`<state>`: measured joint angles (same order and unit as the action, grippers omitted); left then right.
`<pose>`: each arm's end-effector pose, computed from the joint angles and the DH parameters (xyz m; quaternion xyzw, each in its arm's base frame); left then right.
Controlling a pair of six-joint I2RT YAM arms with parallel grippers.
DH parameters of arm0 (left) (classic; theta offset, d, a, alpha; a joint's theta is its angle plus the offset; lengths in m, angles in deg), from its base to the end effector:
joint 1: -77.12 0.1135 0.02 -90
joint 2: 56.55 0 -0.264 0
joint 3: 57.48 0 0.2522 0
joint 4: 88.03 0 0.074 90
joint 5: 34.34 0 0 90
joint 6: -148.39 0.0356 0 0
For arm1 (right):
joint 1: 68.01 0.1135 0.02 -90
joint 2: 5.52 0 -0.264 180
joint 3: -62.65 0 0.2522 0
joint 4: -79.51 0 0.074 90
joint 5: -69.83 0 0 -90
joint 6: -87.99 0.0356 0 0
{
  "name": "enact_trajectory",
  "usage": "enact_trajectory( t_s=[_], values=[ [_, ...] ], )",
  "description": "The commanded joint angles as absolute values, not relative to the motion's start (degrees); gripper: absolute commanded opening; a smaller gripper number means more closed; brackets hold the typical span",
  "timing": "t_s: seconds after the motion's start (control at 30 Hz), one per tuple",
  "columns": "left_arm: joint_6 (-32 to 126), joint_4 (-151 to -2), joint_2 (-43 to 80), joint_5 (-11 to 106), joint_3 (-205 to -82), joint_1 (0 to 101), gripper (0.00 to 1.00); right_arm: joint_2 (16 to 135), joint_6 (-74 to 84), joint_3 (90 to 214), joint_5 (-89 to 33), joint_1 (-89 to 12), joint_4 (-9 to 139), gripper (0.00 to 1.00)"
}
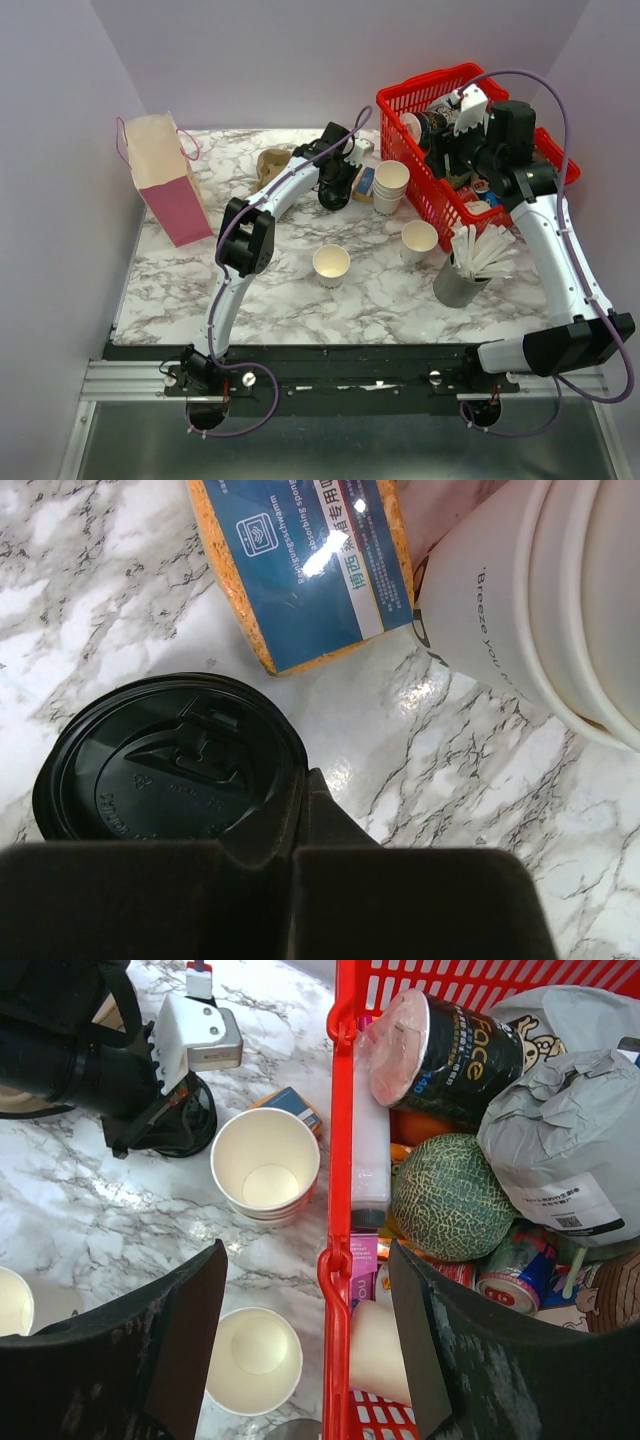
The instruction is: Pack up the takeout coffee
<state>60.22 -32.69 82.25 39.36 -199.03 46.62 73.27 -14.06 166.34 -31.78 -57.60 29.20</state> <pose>0.4570 -0.2808 0.2136 0.3047 0.8879 -0.2087 0.2743 0.2896 0.0605 0.4319 -0.2168 0.8143 0.0779 0.5327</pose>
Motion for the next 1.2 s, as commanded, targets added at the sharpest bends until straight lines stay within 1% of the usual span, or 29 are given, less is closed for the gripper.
enact_trajectory(
  t_s=[0.0,0.2,0.57,1.0,1.03,1.13,1.17],
  values=[
    [60.9,-31.6,82.3,38.0,-201.0,46.5,0.0,74.0,-14.2,167.5,-32.4,-57.8,29.2,0.74],
    [60.7,-31.4,79.9,35.9,-201.1,47.9,0.0,74.9,-14.0,168.8,-32.7,-57.8,29.0,0.74],
    [58.7,-32.1,73.7,28.7,-199.6,50.8,0.0,75.3,-13.4,169.3,-33.3,-57.8,28.9,0.74],
    [58.9,-31.8,71.1,23.8,-196.6,53.3,0.0,75.8,-13.2,169.6,-33.6,-57.8,29.0,0.74],
    [59.6,-31.6,71.2,23.3,-196.6,53.3,0.03,75.7,-13.1,169.4,-33.6,-57.8,29.0,0.74],
    [58.8,-33.0,71.8,24.9,-196.1,52.8,0.45,76.0,-12.9,169.0,-34.1,-57.8,29.1,0.74],
    [58.6,-33.4,72.7,24.7,-196.4,52.5,0.48,76.0,-12.7,169.0,-34.3,-57.8,29.2,0.74]
  ],
)
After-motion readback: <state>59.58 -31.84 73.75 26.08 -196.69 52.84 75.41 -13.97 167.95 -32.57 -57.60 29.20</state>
